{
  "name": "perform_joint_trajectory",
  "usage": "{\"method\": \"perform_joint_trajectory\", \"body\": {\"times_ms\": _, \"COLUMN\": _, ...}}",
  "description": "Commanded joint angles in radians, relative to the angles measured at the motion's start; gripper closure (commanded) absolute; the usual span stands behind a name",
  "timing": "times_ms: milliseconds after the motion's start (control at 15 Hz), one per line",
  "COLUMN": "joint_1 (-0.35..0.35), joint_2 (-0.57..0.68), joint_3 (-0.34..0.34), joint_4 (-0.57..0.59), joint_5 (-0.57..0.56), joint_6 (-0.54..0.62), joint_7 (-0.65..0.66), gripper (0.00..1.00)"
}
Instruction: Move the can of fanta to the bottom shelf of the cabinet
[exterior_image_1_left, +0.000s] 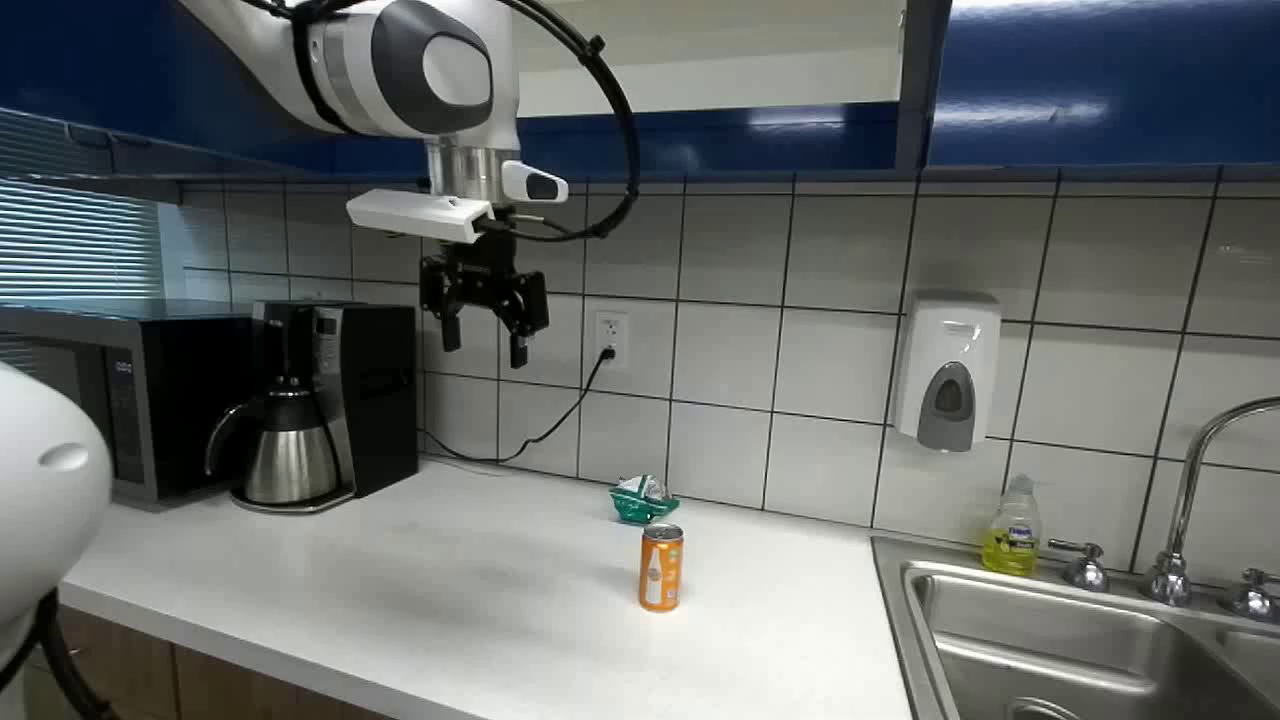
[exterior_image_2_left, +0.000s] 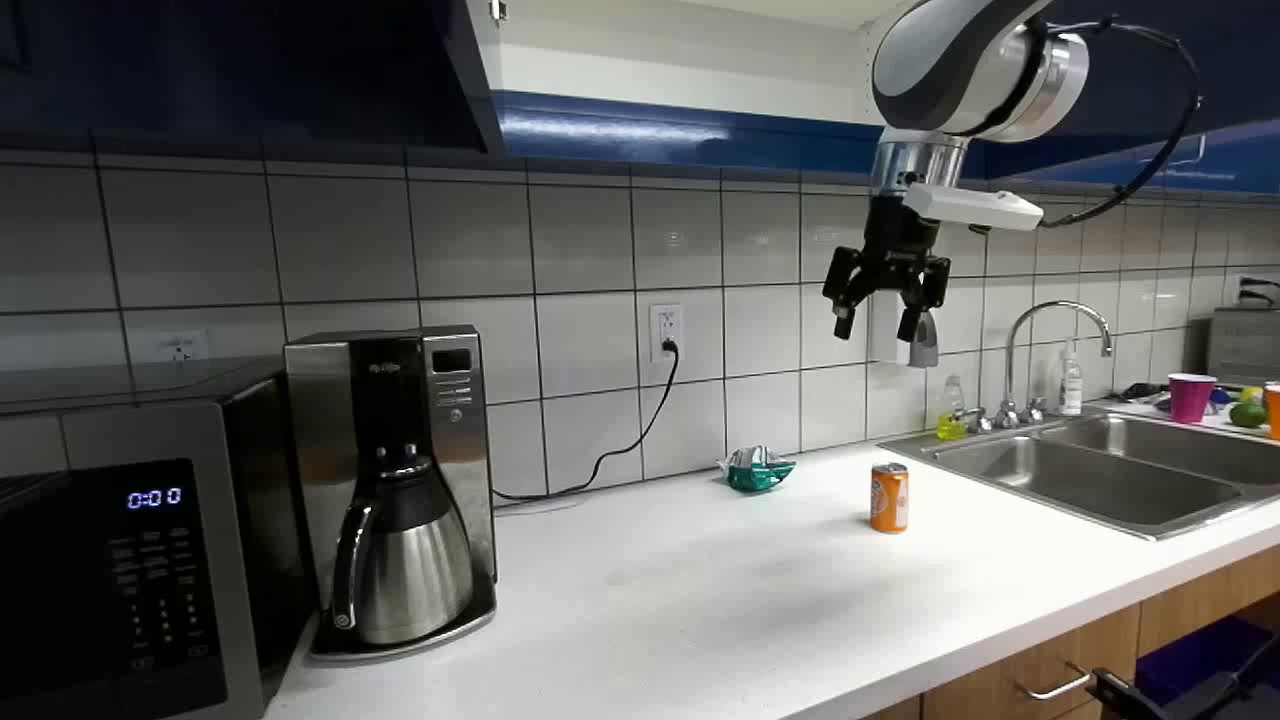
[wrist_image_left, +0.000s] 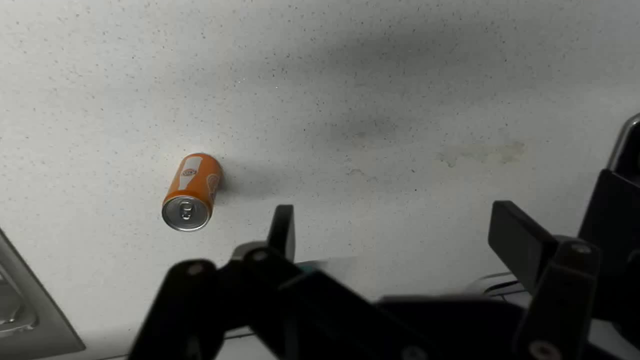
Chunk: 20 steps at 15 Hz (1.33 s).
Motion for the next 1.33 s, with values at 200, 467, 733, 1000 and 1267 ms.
{"method": "perform_joint_trajectory", "body": {"times_ms": 200, "joint_1": -0.015, "joint_2": 0.001, "joint_3": 0.014, "joint_4": 0.002, "joint_5": 0.01, "joint_6": -0.003, "joint_7": -0.008, "gripper": 0.0}}
{"method": "perform_joint_trajectory", "body": {"times_ms": 467, "joint_1": -0.027, "joint_2": 0.018, "joint_3": 0.005, "joint_4": 0.008, "joint_5": 0.005, "joint_6": 0.011, "joint_7": -0.004, "gripper": 0.0}}
{"method": "perform_joint_trajectory", "body": {"times_ms": 733, "joint_1": -0.064, "joint_2": 0.104, "joint_3": -0.035, "joint_4": 0.006, "joint_5": 0.005, "joint_6": 0.105, "joint_7": -0.015, "gripper": 0.0}}
{"method": "perform_joint_trajectory", "body": {"times_ms": 1000, "joint_1": -0.103, "joint_2": 0.265, "joint_3": -0.094, "joint_4": 0.0, "joint_5": 0.017, "joint_6": 0.263, "joint_7": -0.025, "gripper": 0.0}}
{"method": "perform_joint_trajectory", "body": {"times_ms": 1267, "joint_1": -0.112, "joint_2": 0.433, "joint_3": -0.128, "joint_4": 0.013, "joint_5": 0.047, "joint_6": 0.374, "joint_7": -0.046, "gripper": 0.0}}
